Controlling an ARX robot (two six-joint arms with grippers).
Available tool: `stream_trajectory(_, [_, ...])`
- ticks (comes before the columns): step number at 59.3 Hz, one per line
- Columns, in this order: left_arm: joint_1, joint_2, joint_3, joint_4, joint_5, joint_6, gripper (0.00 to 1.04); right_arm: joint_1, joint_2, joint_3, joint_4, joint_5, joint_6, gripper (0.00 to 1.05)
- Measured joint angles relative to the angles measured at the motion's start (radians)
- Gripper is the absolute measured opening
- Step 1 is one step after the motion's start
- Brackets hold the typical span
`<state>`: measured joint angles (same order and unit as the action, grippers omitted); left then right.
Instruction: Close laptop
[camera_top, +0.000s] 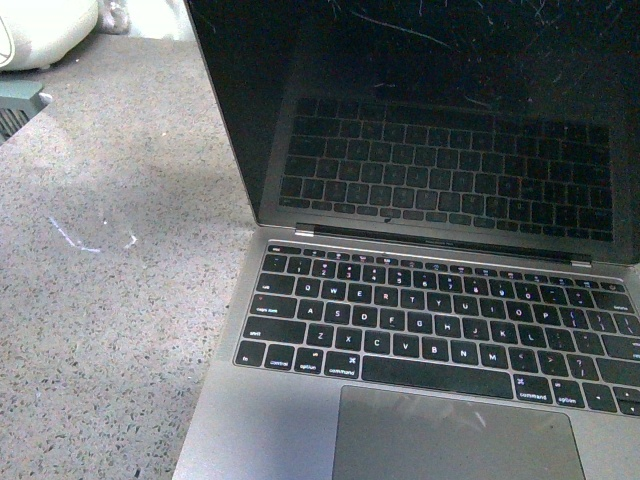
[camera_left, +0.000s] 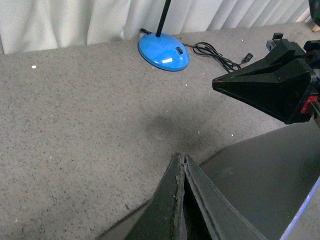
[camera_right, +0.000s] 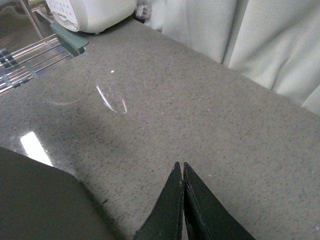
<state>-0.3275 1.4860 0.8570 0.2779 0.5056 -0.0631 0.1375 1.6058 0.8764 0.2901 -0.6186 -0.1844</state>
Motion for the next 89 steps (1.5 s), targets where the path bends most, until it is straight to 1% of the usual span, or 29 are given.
stream_trajectory(11, [0.007, -0.074, -0.099, -0.001, 0.046, -0.024, 0.04, 0.023, -0.082, -0.142, 0.061, 0.014, 0.091, 0.01])
stream_trajectory(17, [0.014, -0.111, -0.158, -0.007, 0.056, -0.037, 0.04, 0.043, -0.147, -0.218, 0.092, 0.038, 0.17, 0.01])
stream_trajectory(21, [0.02, -0.133, -0.197, -0.016, 0.066, -0.048, 0.04, 0.063, -0.194, -0.264, 0.111, 0.06, 0.23, 0.01])
stream_trajectory(24, [0.023, -0.161, -0.236, -0.031, 0.076, -0.057, 0.04, 0.087, -0.246, -0.314, 0.124, 0.095, 0.306, 0.01])
stream_trajectory(27, [0.021, -0.191, -0.265, -0.044, 0.084, -0.068, 0.04, 0.102, -0.272, -0.343, 0.135, 0.118, 0.348, 0.01])
stream_trajectory(35, [-0.006, -0.301, -0.357, -0.077, 0.101, -0.109, 0.04, 0.182, -0.363, -0.449, 0.14, 0.229, 0.584, 0.01])
stream_trajectory(38, [-0.015, -0.322, -0.379, -0.08, 0.1, -0.124, 0.04, 0.205, -0.38, -0.47, 0.134, 0.256, 0.647, 0.01])
stream_trajectory(45, [-0.035, -0.365, -0.423, -0.09, 0.1, -0.154, 0.04, 0.273, -0.416, -0.515, 0.099, 0.333, 0.825, 0.01])
stream_trajectory(48, [-0.045, -0.38, -0.438, -0.095, 0.099, -0.17, 0.04, 0.306, -0.426, -0.529, 0.072, 0.367, 0.923, 0.01])
stream_trajectory(49, [-0.05, -0.384, -0.444, -0.096, 0.098, -0.177, 0.04, 0.312, -0.427, -0.531, 0.065, 0.373, 0.932, 0.01])
stream_trajectory(53, [-0.062, -0.394, -0.46, -0.097, 0.094, -0.188, 0.04, 0.349, -0.426, -0.543, 0.026, 0.412, 1.072, 0.01])
stream_trajectory(58, [-0.077, -0.399, -0.476, -0.1, 0.088, -0.206, 0.04, 0.379, -0.414, -0.552, -0.007, 0.442, 1.198, 0.01])
stream_trajectory(65, [-0.099, -0.404, -0.49, -0.109, 0.076, -0.218, 0.04, 0.409, -0.398, -0.563, -0.026, 0.473, 1.318, 0.01])
stream_trajectory(73, [-0.122, -0.418, -0.508, -0.122, 0.066, -0.227, 0.04, 0.435, -0.395, -0.575, -0.035, 0.503, 1.389, 0.01])
stream_trajectory(79, [-0.123, -0.425, -0.513, -0.119, 0.044, -0.232, 0.04, 0.438, -0.404, -0.576, -0.066, 0.548, 1.391, 0.01])
stream_trajectory(81, [-0.114, -0.423, -0.513, -0.111, 0.026, -0.236, 0.04, 0.432, -0.414, -0.576, -0.084, 0.575, 1.378, 0.01])
stream_trajectory(85, [-0.083, -0.408, -0.509, -0.08, -0.017, -0.25, 0.04, 0.404, -0.437, -0.57, -0.106, 0.665, 1.316, 0.01])
stream_trajectory(89, [-0.023, -0.376, -0.489, -0.026, -0.087, -0.272, 0.04, 0.354, -0.465, -0.557, -0.087, 0.772, 1.201, 0.01])
